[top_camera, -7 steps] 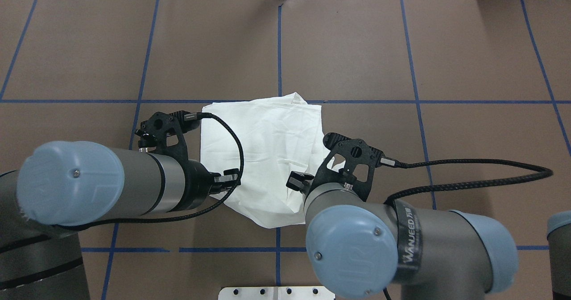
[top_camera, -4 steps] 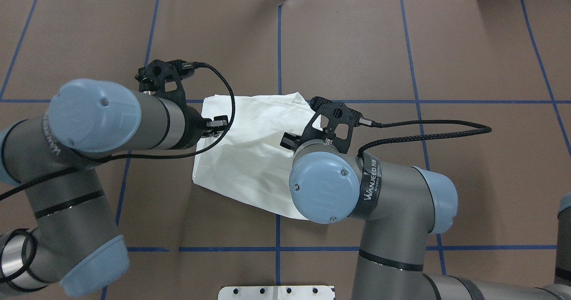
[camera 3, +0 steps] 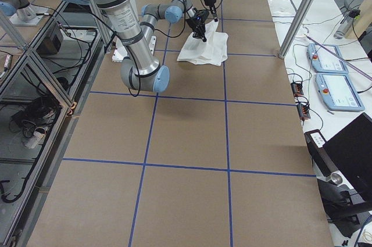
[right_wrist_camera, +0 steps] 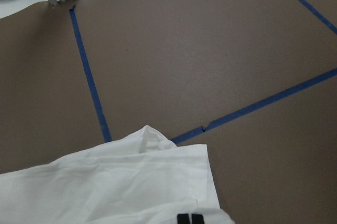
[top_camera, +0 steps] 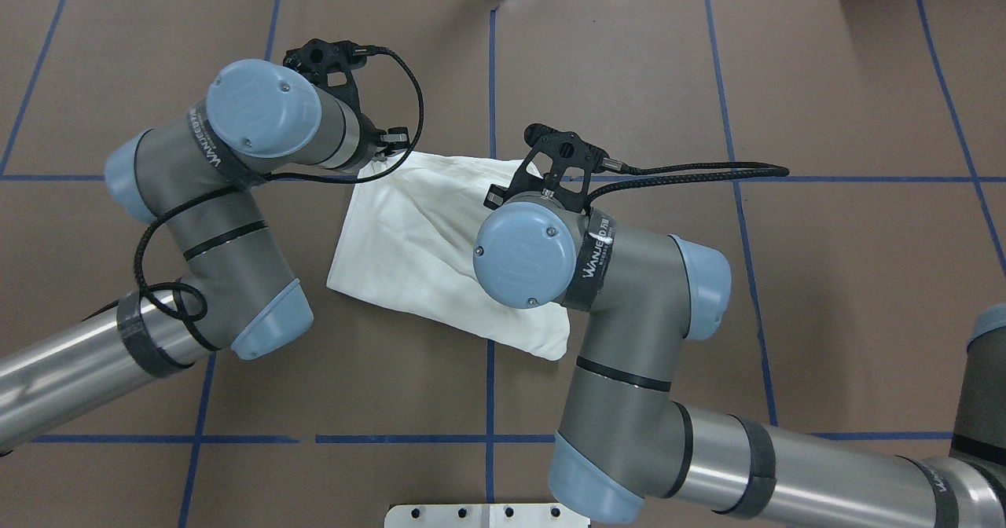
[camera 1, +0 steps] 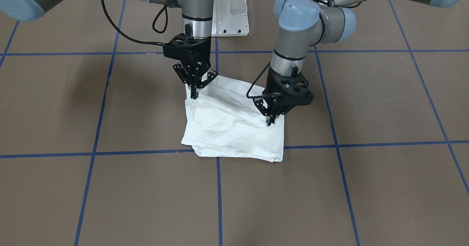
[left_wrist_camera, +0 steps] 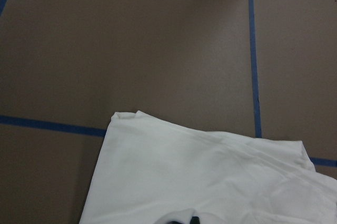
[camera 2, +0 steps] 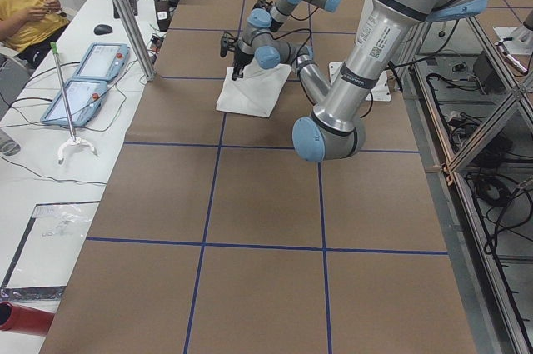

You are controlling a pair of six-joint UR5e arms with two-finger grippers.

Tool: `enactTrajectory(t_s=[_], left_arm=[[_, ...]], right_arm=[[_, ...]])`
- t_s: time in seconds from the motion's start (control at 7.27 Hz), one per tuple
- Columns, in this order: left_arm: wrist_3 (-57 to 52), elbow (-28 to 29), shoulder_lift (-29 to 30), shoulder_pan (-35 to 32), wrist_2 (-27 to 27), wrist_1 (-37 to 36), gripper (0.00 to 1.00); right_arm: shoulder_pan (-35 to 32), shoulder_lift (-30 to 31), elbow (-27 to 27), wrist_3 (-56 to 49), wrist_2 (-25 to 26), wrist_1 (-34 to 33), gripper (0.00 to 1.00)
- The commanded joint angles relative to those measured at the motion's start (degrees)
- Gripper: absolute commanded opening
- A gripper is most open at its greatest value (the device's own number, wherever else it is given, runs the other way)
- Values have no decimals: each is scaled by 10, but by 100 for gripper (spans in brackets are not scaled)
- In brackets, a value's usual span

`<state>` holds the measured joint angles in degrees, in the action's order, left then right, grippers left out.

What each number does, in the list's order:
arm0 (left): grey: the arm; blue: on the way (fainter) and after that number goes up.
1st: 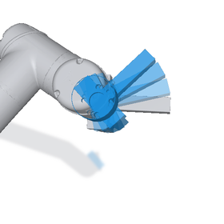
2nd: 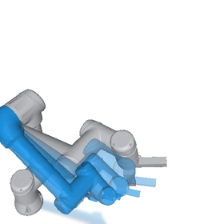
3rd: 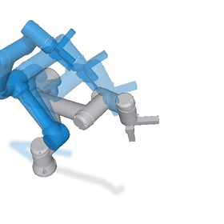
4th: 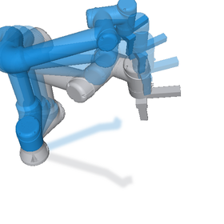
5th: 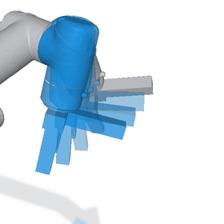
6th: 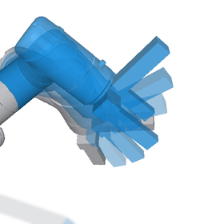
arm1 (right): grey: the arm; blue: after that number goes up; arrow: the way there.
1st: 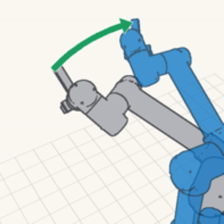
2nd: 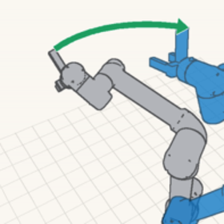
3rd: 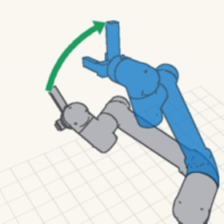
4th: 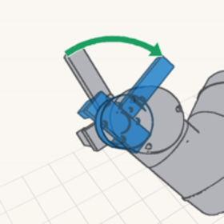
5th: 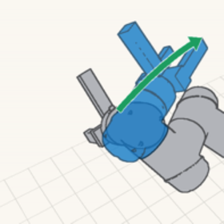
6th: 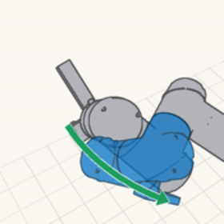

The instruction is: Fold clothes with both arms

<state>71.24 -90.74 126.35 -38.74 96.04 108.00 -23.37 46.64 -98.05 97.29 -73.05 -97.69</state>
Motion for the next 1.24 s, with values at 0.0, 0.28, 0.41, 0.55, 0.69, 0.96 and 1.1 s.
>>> enactTrajectory(t_s=[0.0,0.28,0.41,0.55,0.69,0.96,1.1], left_arm=[[-94,81,10,-26,-10,72,99],[-142,41,-6,-43,21,72,100],[-175,10,-35,-48,40,73,100],[-199,-10,-51,-51,41,75,100],[-200,-15,-57,-51,41,75,100],[-200,-21,-59,-51,42,75,100],[-200,-21,-59,-51,42,75,100]], right_arm=[[-31,-50,147,-62,-1,102,100],[-55,-60,147,-72,-68,102,100],[-55,-60,152,-70,-68,102,100],[-53,-59,155,-69,-68,102,100],[-49,-60,160,-68,-68,102,100],[-21,-60,163,-55,-64,102,69],[-14,-59,165,-49,-60,102,51]])
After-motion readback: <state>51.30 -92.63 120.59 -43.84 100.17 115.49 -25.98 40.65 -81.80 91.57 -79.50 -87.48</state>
